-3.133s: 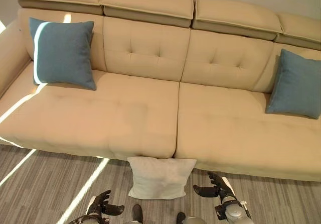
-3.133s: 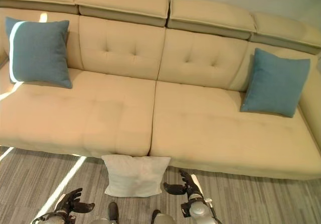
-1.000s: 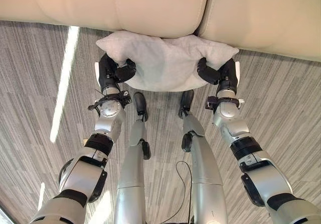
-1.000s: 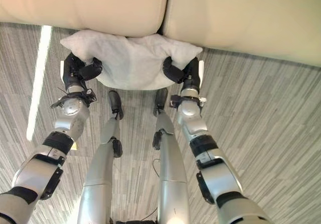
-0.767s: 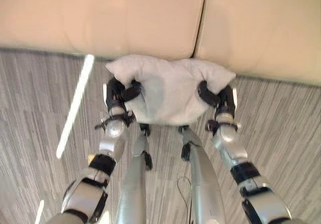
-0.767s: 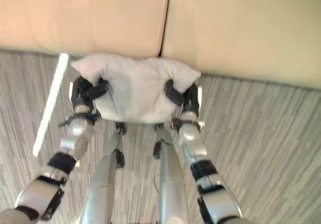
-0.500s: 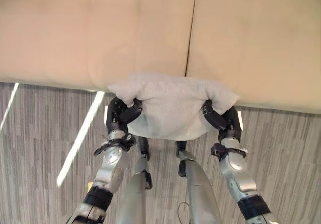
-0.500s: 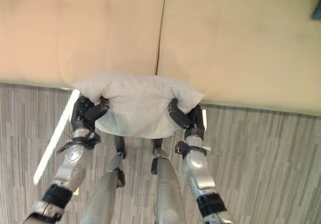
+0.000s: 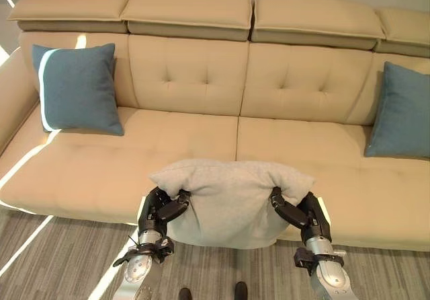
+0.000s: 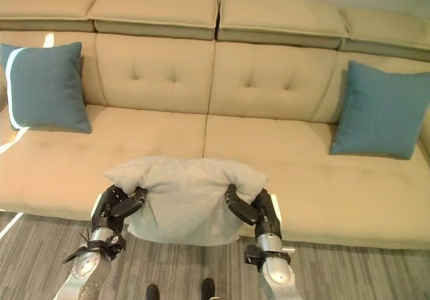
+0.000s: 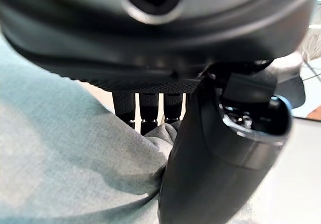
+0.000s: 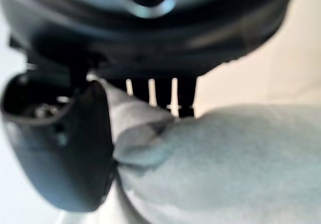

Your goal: Pick up all the scattered cushions and arrange them neatly on the sofa.

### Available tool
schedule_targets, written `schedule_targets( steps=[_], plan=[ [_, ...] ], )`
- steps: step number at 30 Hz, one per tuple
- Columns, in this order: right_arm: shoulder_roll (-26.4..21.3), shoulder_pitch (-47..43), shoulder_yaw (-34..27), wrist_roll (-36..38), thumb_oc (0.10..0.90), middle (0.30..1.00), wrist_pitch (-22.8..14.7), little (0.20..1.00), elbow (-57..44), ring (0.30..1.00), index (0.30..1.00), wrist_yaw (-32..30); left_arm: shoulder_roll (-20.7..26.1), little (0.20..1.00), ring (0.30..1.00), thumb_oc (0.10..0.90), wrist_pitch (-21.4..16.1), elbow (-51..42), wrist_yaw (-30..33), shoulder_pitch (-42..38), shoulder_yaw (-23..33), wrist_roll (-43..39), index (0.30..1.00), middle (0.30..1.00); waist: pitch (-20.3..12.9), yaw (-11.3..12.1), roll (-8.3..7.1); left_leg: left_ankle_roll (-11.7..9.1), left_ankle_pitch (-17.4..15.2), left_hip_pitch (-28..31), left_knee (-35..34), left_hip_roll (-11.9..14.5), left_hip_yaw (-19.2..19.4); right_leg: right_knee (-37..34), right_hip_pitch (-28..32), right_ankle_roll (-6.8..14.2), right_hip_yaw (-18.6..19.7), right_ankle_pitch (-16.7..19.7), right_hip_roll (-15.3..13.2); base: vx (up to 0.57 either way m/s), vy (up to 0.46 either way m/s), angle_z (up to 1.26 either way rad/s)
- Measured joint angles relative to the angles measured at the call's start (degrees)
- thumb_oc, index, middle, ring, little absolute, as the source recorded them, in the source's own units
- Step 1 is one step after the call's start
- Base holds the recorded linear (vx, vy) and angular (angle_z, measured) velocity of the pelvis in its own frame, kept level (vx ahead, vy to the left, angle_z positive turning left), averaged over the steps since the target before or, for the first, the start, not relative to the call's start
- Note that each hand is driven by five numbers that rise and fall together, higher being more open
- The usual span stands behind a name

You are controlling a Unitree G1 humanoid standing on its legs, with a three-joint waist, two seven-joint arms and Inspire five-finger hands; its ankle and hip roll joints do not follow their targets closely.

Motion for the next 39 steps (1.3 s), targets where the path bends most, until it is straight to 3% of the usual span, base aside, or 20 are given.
schedule_targets(
  steps=[1,2,3,4,5,7,8,9,11,14,18,19,21,23,25,28,30,33,34,39],
  plan=[
    [0.2,-0.1,-0.4,0.0,0.4,0.3,0.0,0.3,0.0,0.3,0.3,0.0,-0.3,0.3,0.3,0.4,0.3,0.0,-0.1,0.1,-0.1,0.0,0.3,0.3,0.3,0.1,-0.65,-0.7,-1.9,-1.6,3.7,-0.1,-0.1,0.0,0.7,-0.1,0.7,0.1,-0.5,0.1,0.038,-0.35],
    [-0.6,-0.4,-1.3,-0.4,0.4,0.3,0.1,0.3,0.0,0.3,0.3,0.1,-0.5,0.3,0.3,0.4,0.4,0.0,-0.3,0.2,-0.7,0.6,0.3,0.3,0.0,0.1,0.0,-0.5,-2.0,-0.8,-1.6,-0.2,-0.5,0.0,0.8,-0.4,1.5,-0.1,0.0,0.08,0.055,-0.37],
    [-1.4,-0.3,-2.4,-0.4,0.4,0.3,0.2,0.3,0.0,0.3,0.3,0.1,-1.0,0.3,0.3,0.4,0.4,0.0,-0.4,0.1,-1.7,1.6,0.3,0.3,-0.6,-0.3,1.38,-0.7,1.7,-0.3,-5.6,-0.1,-1.4,0.0,0.9,-1.0,1.5,-0.6,1.4,0.02,0.069,-0.19],
    [-1.4,-0.3,-3.0,-0.4,0.4,0.3,0.3,0.3,0.0,0.3,0.3,0.0,-1.2,0.3,0.3,0.4,0.5,0.0,-0.7,-0.1,-2.1,1.7,0.3,0.3,-0.7,-1.1,1.74,0.5,1.2,0.2,-6.7,0.1,-1.5,-0.2,1.4,-1.4,1.2,-1.2,1.9,0.14,0.173,0.14],
    [0.1,-1.8,-3.4,-0.3,0.4,0.3,0.3,0.3,0.0,0.3,0.3,-0.6,-1.0,0.3,0.3,0.4,0.7,0.4,-0.8,-2.4,-1.6,1.8,0.3,0.3,0.4,-0.9,-0.73,-0.6,-0.2,-5.5,0.9,-1.5,-3.7,-0.3,-1.0,-1.6,1.8,-1.7,0.5,0.19,0.189,0.15],
    [0.1,-2.5,-3.0,-0.3,0.4,0.3,0.3,0.3,0.0,0.3,0.3,-0.6,-1.0,0.3,0.3,0.4,0.7,1.0,-0.8,-2.9,-1.1,1.8,0.3,0.3,0.7,-0.4,-1.32,-0.2,-0.9,-6.7,3.0,-2.1,-3.9,-0.2,-1.8,-1.2,3.1,-0.8,0.0,0.17,0.148,-0.47],
    [-0.7,-3.6,-1.0,-0.5,0.4,0.3,1.0,0.3,0.1,0.3,0.3,0.4,-1.0,0.3,0.3,0.4,0.8,1.8,-0.8,-0.5,0.6,1.7,0.3,0.3,0.4,1.7,0.22,1.9,-2.9,-2.4,-0.9,-1.4,-4.4,0.3,-2.0,-0.8,6.9,-0.3,0.7,0.11,0.158,-1.15],
    [-0.7,-3.3,-0.6,-0.5,0.4,0.3,1.1,0.3,0.1,0.3,0.3,0.7,-0.7,0.3,0.3,0.4,0.9,1.8,-0.9,0.5,0.6,1.7,0.3,0.3,0.2,1.9,1.51,1.9,-3.2,0.1,-4.4,-1.2,-4.2,0.4,-1.4,0.0,7.8,-0.4,0.6,0.08,0.17,-1.13],
    [-0.7,-3.1,-0.6,-0.6,0.4,0.3,1.8,0.3,0.1,0.3,0.3,0.8,0.1,0.3,0.3,0.4,0.9,1.7,-1.3,0.5,0.6,1.7,0.3,0.3,0.2,2.2,1.59,2.3,-3.1,1.9,-7.0,-2.0,-2.4,1.6,-2.6,0.7,9.5,0.0,0.0,0.08,0.197,-0.6],
    [-0.1,-3.4,0.4,-1.9,0.4,0.3,2.6,0.3,0.0,0.3,0.3,0.9,1.7,0.3,0.3,0.4,0.9,1.8,-1.2,0.2,1.2,1.8,0.3,0.3,0.8,2.4,1.35,3.9,-2.7,2.7,-7.3,-2.6,1.1,11.1,-8.2,2.5,10.5,-1.2,-0.5,0.02,0.088,-0.62],
    [1.2,-3.4,1.2,-2.5,0.4,0.3,2.7,0.3,0.0,0.3,0.3,1.3,2.9,0.3,0.3,0.4,0.9,1.9,-1.3,-0.1,2.7,2.8,0.3,0.3,2.4,2.2,0.49,5.0,-3.2,4.7,-7.5,-2.2,3.7,20.4,-12.2,5.0,7.8,-3.0,-1.6,0.07,0.032,-0.38],
    [1.7,-3.4,1.3,-2.5,0.4,0.3,2.7,0.3,0.1,0.3,0.3,1.5,2.9,0.3,0.3,0.4,0.9,1.8,-1.3,0.1,2.9,2.8,0.3,0.3,2.7,2.2,0.78,5.1,-3.4,5.4,-8.4,-2.2,4.4,20.0,-12.6,5.2,4.4,-3.2,-2.6,0.13,-0.031,-0.26],
    [1.7,-3.5,1.4,-2.8,0.4,0.3,2.7,0.3,0.1,0.3,0.3,2.0,2.4,0.3,0.3,0.4,0.9,1.9,-1.3,0.5,3.2,2.8,0.3,0.3,2.8,3.1,0.59,5.1,-3.3,5.9,-9.1,-2.7,4.9,17.9,-12.3,5.2,1.9,-3.2,-4.0,0.11,-0.041,-0.22],
    [1.6,-3.7,1.7,-2.8,0.4,0.3,2.7,0.3,0.1,0.3,0.3,2.1,2.4,0.3,0.3,0.4,0.9,2.0,-1.3,0.5,3.4,2.8,0.3,0.3,2.9,3.5,0.05,4.9,-3.4,5.8,-9.2,-3.0,4.6,13.9,-12.0,4.8,1.3,-2.7,-4.3,0.13,-0.082,0.04],
    [1.2,-3.6,1.7,-2.8,0.4,0.3,2.7,0.3,0.2,0.3,0.3,2.1,1.7,0.3,0.3,0.4,1.0,2.3,-1.3,0.8,3.5,2.8,0.3,0.3,3.2,3.5,1.22,4.1,-3.1,5.7,-9.2,-2.6,3.8,8.8,-10.1,2.0,0.8,1.0,-3.1,0.07,-0.089,0.17],
    [0.3,-3.6,1.6,-2.8,0.4,0.3,2.7,0.3,0.3,0.3,0.3,2.0,0.0,0.3,0.3,0.4,1.0,2.2,-1.3,1.1,3.8,2.8,0.3,0.3,3.3,3.4,2.75,3.1,-2.5,5.5,-9.1,-1.3,2.4,3.7,-6.8,0.8,-0.3,3.4,-1.1,0.07,-0.124,0.16],
    [-1.0,-3.6,1.0,-2.8,0.4,0.3,2.7,0.3,0.3,0.3,0.3,2.0,-1.1,0.3,0.3,0.4,1.0,2.1,-1.4,0.9,3.7,2.8,0.3,0.3,3.2,3.5,2.88,2.2,-2.1,5.2,-8.8,-0.3,0.4,0.5,-4.6,0.2,-1.5,3.9,-0.2,0.09,-0.179,0.44],
    [-1.4,-3.5,-1.8,-2.8,0.4,0.3,2.7,0.3,0.2,0.3,0.3,1.9,-2.3,0.3,0.3,0.4,1.1,2.3,-1.8,-0.4,2.0,2.7,0.3,0.3,3.4,3.0,2.48,-0.1,-3.2,1.1,-2.2,0.1,-2.9,-0.8,-3.1,-0.2,-4.4,3.4,0.0,0.03,-0.142,0.57],
    [-1.7,-4.2,-2.6,-2.8,0.4,0.3,2.6,0.3,0.1,0.3,0.3,1.8,-2.7,0.3,0.3,0.4,1.2,2.3,-2.1,-1.2,1.8,2.6,0.3,0.3,3.9,3.3,1.51,-0.7,-3.6,-4.0,6.7,-0.5,-3.4,-0.8,-3.1,-0.5,-5.2,3.2,-0.8,0.02,-0.083,0.38],
    [-2.1,-5.2,-2.1,-2.8,0.4,0.3,2.7,0.3,0.0,0.3,0.3,2.0,-2.5,0.3,0.3,0.4,1.4,2.3,-2.5,-1.0,2.3,2.1,0.3,0.3,4.4,3.7,0.94,-0.7,-5.4,-8.6,17.2,0.1,-2.1,-0.9,-0.3,-3.5,-6.1,0.8,-0.8,0.14,-0.046,0.2]
  ],
)
